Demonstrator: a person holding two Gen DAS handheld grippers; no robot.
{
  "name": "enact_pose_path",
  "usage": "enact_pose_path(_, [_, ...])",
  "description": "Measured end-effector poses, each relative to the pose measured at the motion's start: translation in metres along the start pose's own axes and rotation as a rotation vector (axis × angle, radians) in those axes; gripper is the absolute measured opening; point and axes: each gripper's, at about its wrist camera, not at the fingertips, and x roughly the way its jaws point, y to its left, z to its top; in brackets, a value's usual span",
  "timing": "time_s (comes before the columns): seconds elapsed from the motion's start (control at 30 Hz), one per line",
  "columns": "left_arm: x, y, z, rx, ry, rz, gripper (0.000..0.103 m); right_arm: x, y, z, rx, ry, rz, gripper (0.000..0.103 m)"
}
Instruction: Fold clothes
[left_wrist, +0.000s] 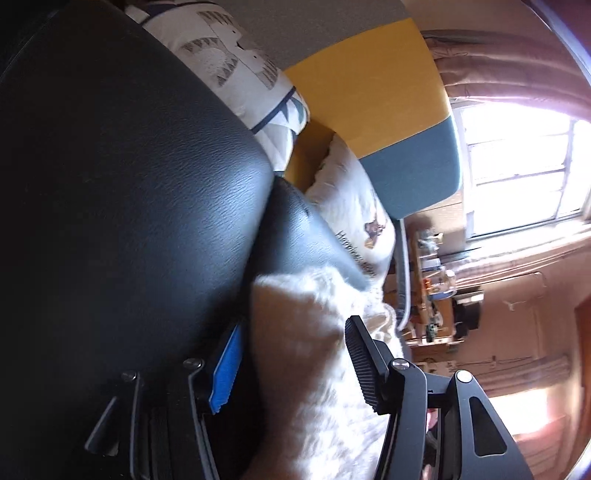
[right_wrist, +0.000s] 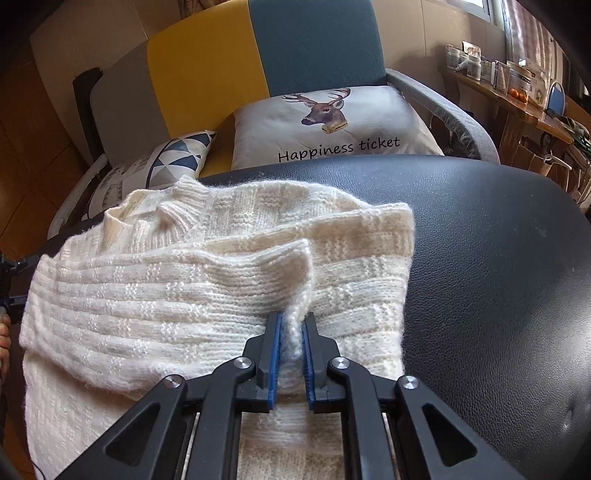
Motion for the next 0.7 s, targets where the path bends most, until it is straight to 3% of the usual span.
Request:
enact_pose_path(0.1, [0.007,-0.003,0.006,0.007,0.017,-0.030,0.048,0.001,0.000,0.000,-0.001,-0.005,0.003,0.010])
enact_pose_path(0.13, [0.007,-0.007,0.006,0.036,0.015,-0.010,0.020,0.000,0.000,0.000,-0.003,-0.005,0.003,0.010])
enact_pose_path(0.17, [0.006,-0.013,0.005,0.068,0.006,0.012,0.012,0.000,0.001,0.000,-0.006,-0.006,0.003,0.010])
enact_pose_path(0.27, [-0.011,-0.047,-0.006,0.236,-0.094,0.112,0.011,0.000,0.002,-0.001,-0.012,-0.011,-0.003,0.010])
enact_pose_path(0.37, [-0.007,-0.087,-0.026,0.517,-0.190,0.413,0.011,-0.001,0.007,-0.003,-0.031,-0.022,-0.023,0.010])
enact_pose_path(0.43, [0.016,-0.090,-0.029,0.603,-0.148,0.545,0.011,-0.001,0.011,-0.004,-0.035,-0.024,-0.043,0.010])
enact_pose_path(0.5, [0.030,-0.078,-0.022,0.580,-0.094,0.586,0.011,-0.001,0.013,-0.005,-0.040,-0.026,-0.051,0.010])
enact_pose_path(0.57, [0.027,-0.073,-0.017,0.541,-0.092,0.562,0.014,-0.002,0.014,-0.006,-0.045,-0.028,-0.059,0.010])
enact_pose_path(0.7, [-0.011,-0.053,-0.003,0.310,-0.086,0.361,0.023,-0.002,0.011,-0.006,-0.029,-0.029,-0.042,0.010])
